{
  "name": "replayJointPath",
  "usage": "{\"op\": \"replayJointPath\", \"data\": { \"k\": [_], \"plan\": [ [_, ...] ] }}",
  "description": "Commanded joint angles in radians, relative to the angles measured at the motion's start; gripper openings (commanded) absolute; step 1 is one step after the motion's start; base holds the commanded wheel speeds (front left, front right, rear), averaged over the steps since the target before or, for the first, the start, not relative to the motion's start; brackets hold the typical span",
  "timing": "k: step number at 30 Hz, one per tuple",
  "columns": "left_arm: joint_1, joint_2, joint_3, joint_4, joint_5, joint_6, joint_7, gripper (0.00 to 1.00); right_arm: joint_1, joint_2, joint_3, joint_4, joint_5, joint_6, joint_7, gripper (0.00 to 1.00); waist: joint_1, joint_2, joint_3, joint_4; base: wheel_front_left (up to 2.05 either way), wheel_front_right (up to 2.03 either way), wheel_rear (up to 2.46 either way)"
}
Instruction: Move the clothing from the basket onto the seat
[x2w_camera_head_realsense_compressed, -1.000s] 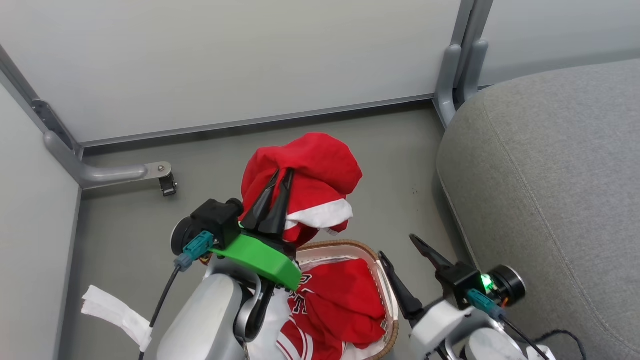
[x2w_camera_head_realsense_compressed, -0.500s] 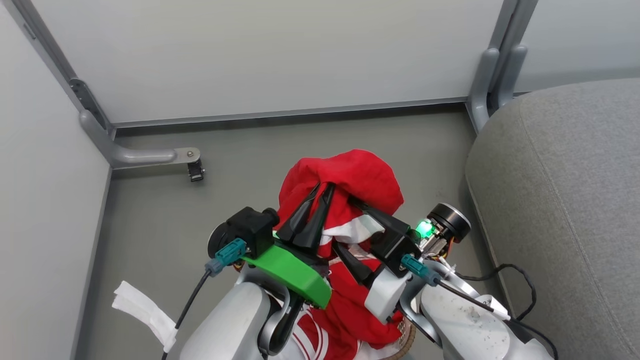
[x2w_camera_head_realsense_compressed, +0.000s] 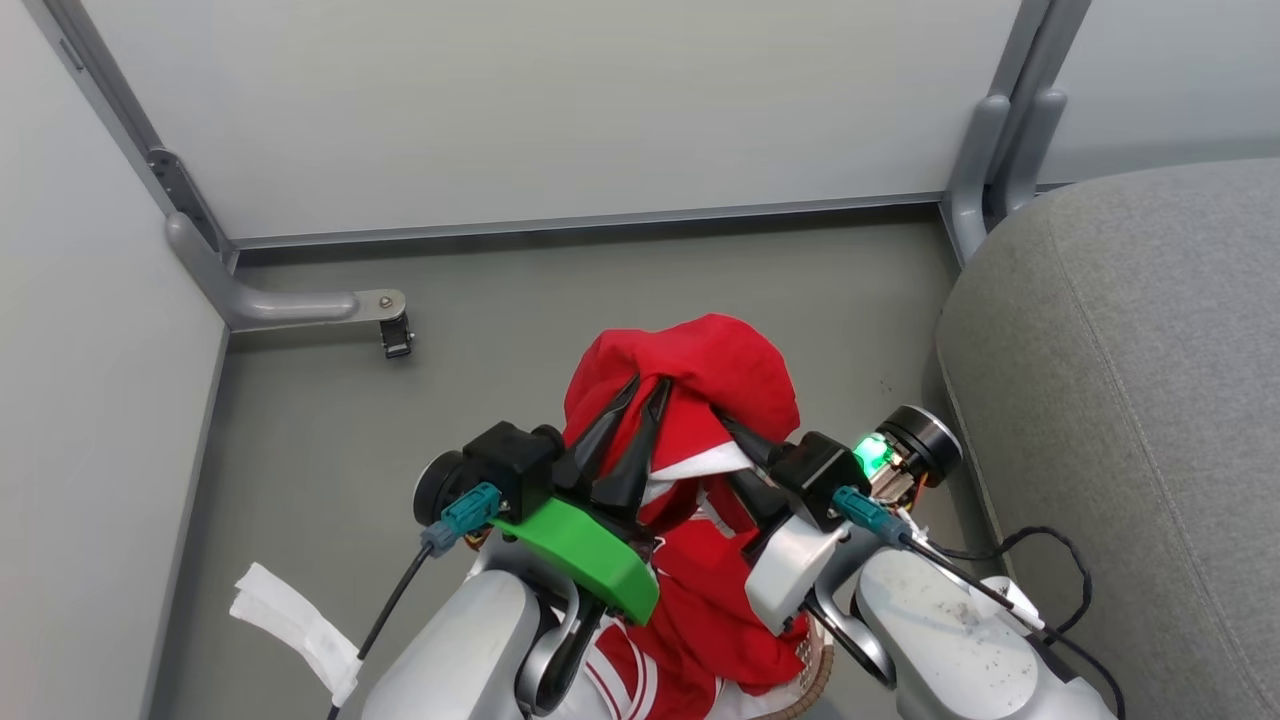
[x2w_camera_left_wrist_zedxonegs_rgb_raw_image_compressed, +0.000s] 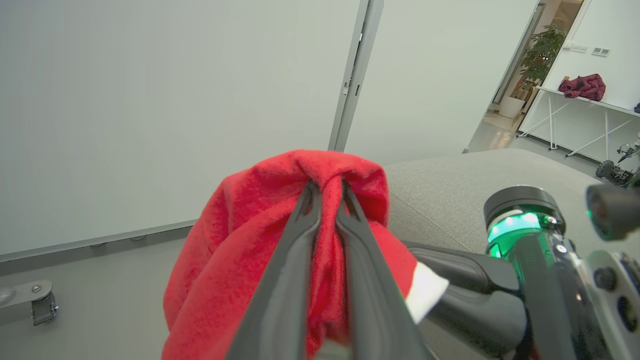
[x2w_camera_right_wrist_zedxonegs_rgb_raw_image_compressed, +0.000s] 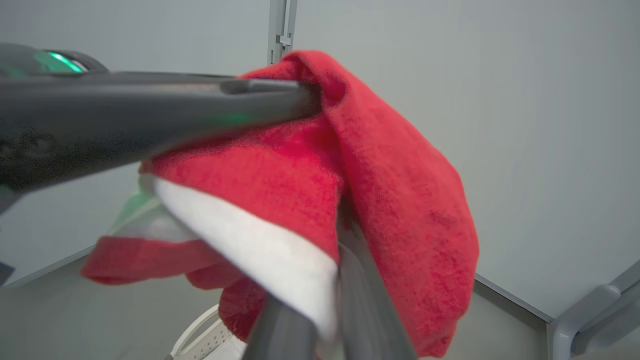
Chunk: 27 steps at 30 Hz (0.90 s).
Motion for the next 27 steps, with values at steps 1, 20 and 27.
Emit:
{"op": "replayJointPath", "data": {
  "k": [1,20,27],
  "plan": [
    [-0.007,0.003,0.009,0.004,0.016,-0.002,-0.001,1.0,0.012,-0.004,-0.012,-0.006,0.007,-0.001,-0.002,0.0,0.0,0.0,0.011,-0.022,0.0,0.0,0.0],
    [0.018,0.003,0.071,0.014,0.116,-0.004,-0.001,1.0,0.044,-0.003,-0.134,-0.051,0.0,-0.001,-0.002,0.0,0.0,0.0,0.101,-0.374,0.0,0.0,0.0],
    [0.011,0.004,0.063,0.027,0.132,-0.004,-0.001,1.0,0.047,-0.003,-0.166,-0.069,-0.002,-0.001,-0.002,0.0,0.0,0.0,0.133,-0.503,0.0,0.0,0.0]
  ]
}}
